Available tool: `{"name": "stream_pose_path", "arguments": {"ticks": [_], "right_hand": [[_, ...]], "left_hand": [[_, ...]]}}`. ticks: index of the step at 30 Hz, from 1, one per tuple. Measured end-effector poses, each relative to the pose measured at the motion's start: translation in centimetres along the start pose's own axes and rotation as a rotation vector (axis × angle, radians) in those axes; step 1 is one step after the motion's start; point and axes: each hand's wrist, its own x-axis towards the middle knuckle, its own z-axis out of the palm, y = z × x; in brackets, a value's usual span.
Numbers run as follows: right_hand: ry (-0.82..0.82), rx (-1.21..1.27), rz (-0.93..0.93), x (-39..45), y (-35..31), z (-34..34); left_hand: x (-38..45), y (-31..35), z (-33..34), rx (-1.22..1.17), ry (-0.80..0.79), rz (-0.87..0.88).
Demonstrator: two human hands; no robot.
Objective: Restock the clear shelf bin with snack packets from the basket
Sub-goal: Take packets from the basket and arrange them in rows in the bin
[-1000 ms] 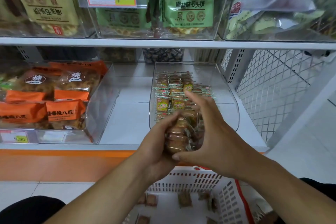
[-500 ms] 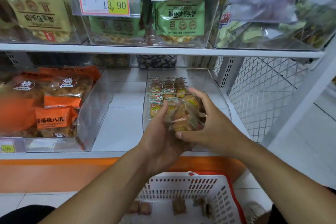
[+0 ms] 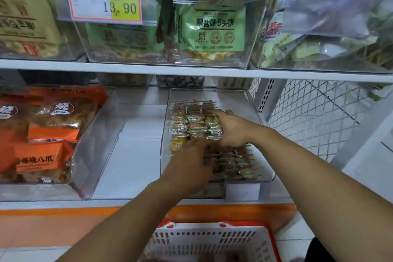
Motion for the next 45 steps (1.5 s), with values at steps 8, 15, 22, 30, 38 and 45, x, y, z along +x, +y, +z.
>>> {"name": "stream_pose_path", "arguments": {"ticks": [8, 15, 22, 30, 38, 45], "right_hand": [[0.093, 0.146, -0.064, 1.1, 0.1, 0.4], [0.024, 0.547, 0.123, 0.3, -0.4, 1.6], [0.093, 0.526, 0.127, -0.2, -1.4, 1.8], [0.266, 1.036, 0.231, 1.0, -1.9, 3.6], [0.228, 1.076, 0.279, 0.7, -1.6, 3.9], [0.135, 0.848, 0.224, 0.4, -0.8, 2.7]], "left_hand": [[1.0, -1.1, 1.1, -0.007, -0.017, -0.042], [1.2, -1.4, 1.6, 0.005, 0.020, -0.070], [1.3, -1.6, 1.9, -0.007, 0.041, -0.104], [1.4, -1.5, 2.1, -0.026, 0.081, -0.154], [1.3, -1.1, 1.8, -0.038, 0.105, -0.173], [1.1, -0.8, 1.7, -0.002, 0.159, -0.172]]}}
